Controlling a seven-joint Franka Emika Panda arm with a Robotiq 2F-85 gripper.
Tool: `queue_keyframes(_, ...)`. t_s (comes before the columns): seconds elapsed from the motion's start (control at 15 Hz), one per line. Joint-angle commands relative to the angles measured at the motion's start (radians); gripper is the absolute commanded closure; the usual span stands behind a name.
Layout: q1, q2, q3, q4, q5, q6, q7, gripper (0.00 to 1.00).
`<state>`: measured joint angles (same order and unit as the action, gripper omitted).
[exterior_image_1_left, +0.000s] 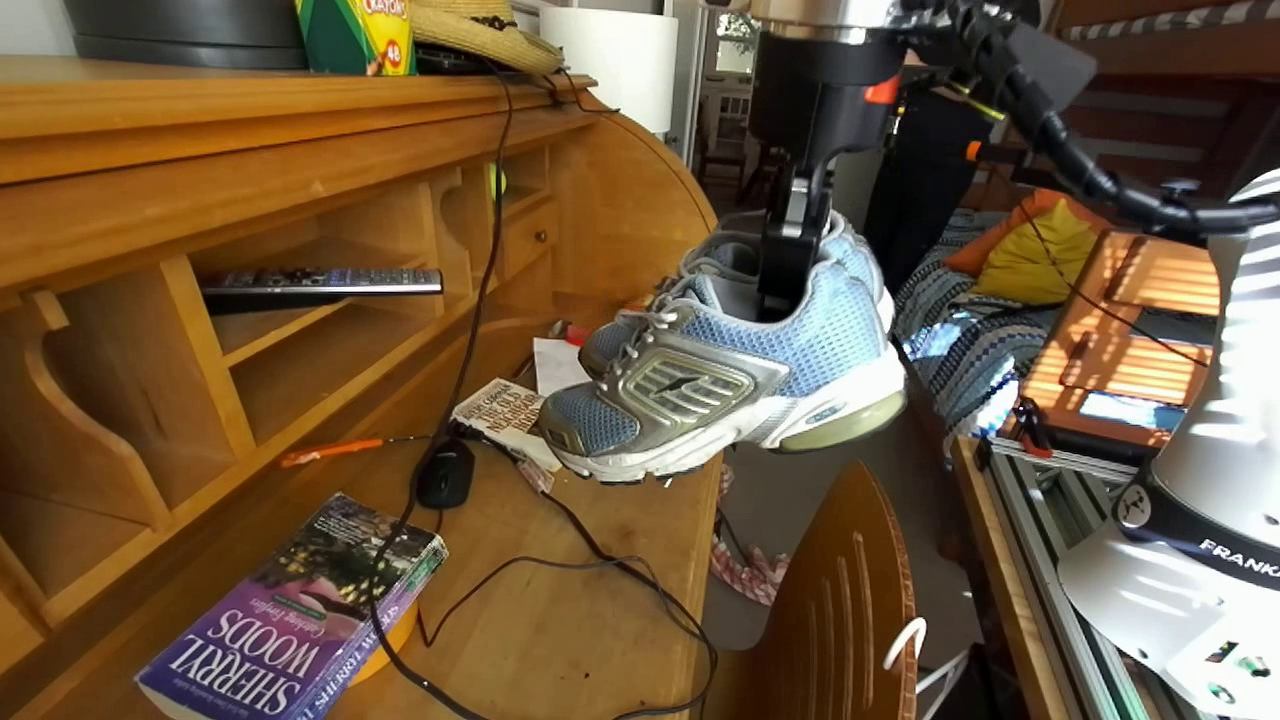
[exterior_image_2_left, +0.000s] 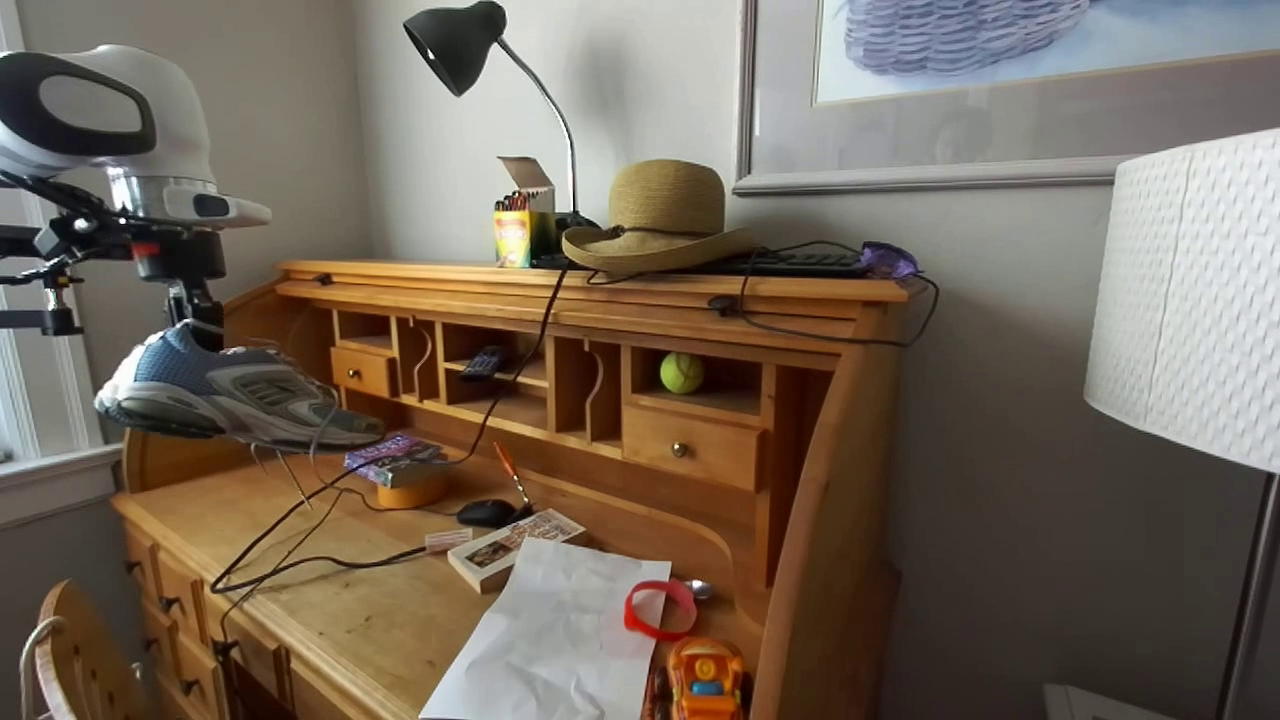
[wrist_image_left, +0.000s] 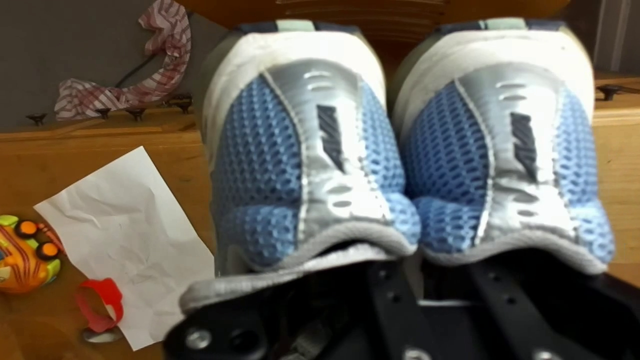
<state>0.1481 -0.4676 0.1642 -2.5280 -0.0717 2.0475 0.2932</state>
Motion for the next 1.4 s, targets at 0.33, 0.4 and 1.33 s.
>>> queue_keyframes(0.33, -0.131, -0.052, -0.140, -0.224, -0.054, 0.324, -0.234, 0.94)
queue_keyframes(0.4, -0.151, -0.060, -0.157, -0.243, -0.057, 0.351, -0.249, 0.94)
queue_keyframes(1.33, -0.200, 0.070, -0.392, -0.221, 0.065, 0.434, -0.582, 0.94)
